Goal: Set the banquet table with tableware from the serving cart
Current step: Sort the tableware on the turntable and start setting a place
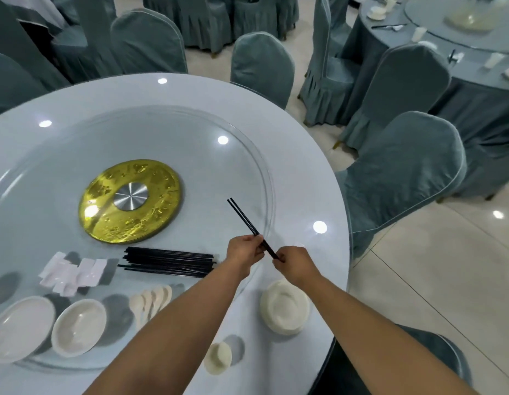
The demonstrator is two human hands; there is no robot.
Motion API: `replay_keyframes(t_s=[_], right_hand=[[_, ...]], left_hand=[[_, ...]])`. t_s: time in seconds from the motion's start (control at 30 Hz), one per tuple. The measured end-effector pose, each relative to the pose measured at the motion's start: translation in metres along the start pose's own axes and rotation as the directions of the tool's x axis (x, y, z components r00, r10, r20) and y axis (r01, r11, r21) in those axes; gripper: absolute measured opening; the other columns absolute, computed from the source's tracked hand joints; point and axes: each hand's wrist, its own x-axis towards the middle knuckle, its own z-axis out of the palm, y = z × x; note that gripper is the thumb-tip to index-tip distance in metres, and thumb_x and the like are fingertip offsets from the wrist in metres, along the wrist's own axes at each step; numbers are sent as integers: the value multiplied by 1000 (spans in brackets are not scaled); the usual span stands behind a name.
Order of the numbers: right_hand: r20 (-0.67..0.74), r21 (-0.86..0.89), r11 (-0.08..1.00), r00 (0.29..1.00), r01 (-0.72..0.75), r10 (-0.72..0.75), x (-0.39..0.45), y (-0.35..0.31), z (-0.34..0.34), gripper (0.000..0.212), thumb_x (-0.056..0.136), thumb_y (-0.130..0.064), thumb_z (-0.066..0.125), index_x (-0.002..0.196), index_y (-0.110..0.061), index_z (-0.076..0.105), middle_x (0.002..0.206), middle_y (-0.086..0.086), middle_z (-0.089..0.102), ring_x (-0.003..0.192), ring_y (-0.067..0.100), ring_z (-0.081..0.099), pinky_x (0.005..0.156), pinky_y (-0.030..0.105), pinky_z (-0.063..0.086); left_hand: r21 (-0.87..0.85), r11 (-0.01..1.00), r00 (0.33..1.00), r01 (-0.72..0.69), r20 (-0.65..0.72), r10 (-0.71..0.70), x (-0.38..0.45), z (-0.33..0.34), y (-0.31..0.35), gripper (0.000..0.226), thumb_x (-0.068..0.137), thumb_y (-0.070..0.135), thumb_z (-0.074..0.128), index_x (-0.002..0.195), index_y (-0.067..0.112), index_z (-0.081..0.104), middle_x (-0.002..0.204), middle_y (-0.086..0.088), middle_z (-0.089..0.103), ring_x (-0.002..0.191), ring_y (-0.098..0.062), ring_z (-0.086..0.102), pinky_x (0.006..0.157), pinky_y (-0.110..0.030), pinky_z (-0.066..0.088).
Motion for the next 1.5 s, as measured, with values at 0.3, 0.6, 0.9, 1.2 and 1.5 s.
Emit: replay_keyframes(t_s=[0.3, 0.6, 0.9, 1.2, 1.5], right_hand=[[23, -197, 973, 992, -118, 125, 6, 92, -32, 21, 95, -20, 53, 77, -11, 58, 77, 4, 57, 71, 21, 55, 53, 26, 35], [36, -279, 945, 982, -169, 186, 0, 152, -11, 24, 100, -23, 48, 101, -8, 66, 100, 4, 52, 92, 22, 58, 71, 24, 40], [47, -321, 931, 979, -174, 199, -1, 166, 11, 23, 102, -18, 45, 106, -7, 65, 110, 6, 54, 98, 22, 58, 78, 27, 46], [-38, -454, 868, 977, -204, 209, -1, 171, 21, 17, 98, -12, 48, 108, -11, 62, 111, 4, 56, 98, 20, 55, 70, 25, 38], [-73, -463, 859, 976, -216, 207, -5, 160, 14, 15, 99, -14, 47, 108, -11, 58, 111, 5, 56, 100, 21, 54, 76, 29, 44]], left_hand=[[973, 147, 956, -177, 135, 259, 58, -20, 21, 35, 98, 12, 42, 125, 2, 62, 134, -17, 55, 127, -30, 49, 104, -31, 39], [963, -256, 996, -81, 86, 10, 67, -24, 2, 56, 98, 13, 29, 153, 8, 21, 164, -9, -1, 148, -26, 17, 119, -49, 17], [940, -327, 994, -95, 105, 13, 69, -31, -3, 62, 96, 12, 29, 156, 15, 13, 164, -5, -7, 150, -24, 13, 119, -54, 14], [942, -322, 993, -100, 115, 29, 67, -30, -7, 63, 96, 9, 29, 156, 11, 10, 164, -8, -9, 151, -23, 3, 121, -50, 14], [958, -244, 989, -148, 147, -24, 53, -36, 15, 54, 101, 11, 30, 155, 11, 22, 163, -11, 9, 146, -29, 25, 118, -35, 24]])
